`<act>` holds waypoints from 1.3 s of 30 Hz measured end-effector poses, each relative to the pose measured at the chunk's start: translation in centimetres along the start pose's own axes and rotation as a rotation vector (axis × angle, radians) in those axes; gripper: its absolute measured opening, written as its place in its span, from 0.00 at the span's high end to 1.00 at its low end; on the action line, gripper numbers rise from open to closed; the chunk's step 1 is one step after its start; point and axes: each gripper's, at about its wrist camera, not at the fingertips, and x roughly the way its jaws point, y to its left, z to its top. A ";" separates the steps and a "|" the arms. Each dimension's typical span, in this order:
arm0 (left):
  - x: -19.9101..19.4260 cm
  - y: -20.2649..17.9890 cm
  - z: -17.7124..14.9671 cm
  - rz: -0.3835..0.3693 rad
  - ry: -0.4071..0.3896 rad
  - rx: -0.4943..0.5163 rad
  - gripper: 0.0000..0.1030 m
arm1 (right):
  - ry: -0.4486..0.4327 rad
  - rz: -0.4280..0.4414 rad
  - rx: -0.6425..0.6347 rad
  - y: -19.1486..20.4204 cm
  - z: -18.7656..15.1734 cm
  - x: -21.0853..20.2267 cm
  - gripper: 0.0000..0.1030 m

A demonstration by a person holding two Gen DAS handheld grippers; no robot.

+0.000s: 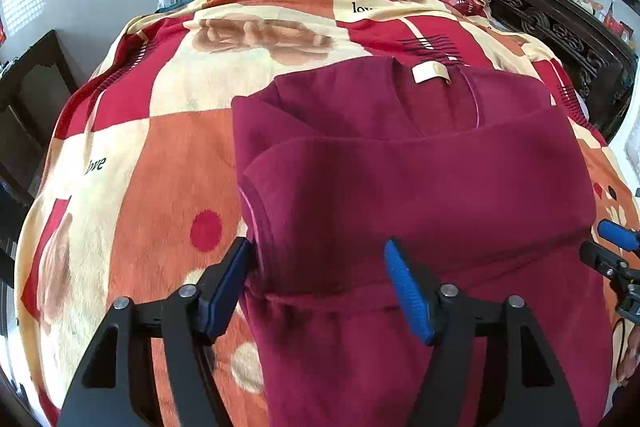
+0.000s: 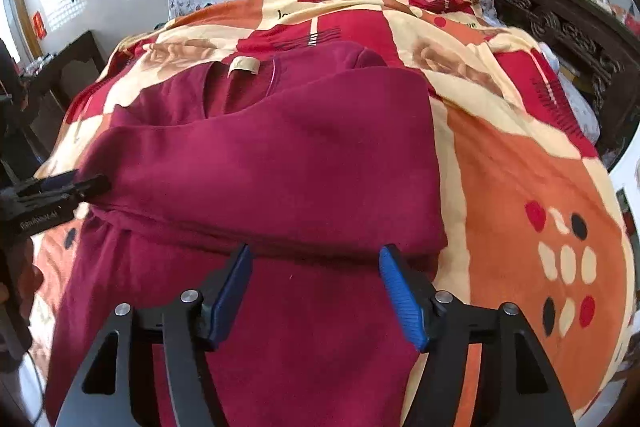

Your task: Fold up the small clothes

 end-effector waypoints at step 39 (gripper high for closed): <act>-4.8 -4.0 -10.0 -0.076 0.035 -0.033 0.21 | -0.012 -0.056 0.087 0.3 -7.5 -5.4 0.17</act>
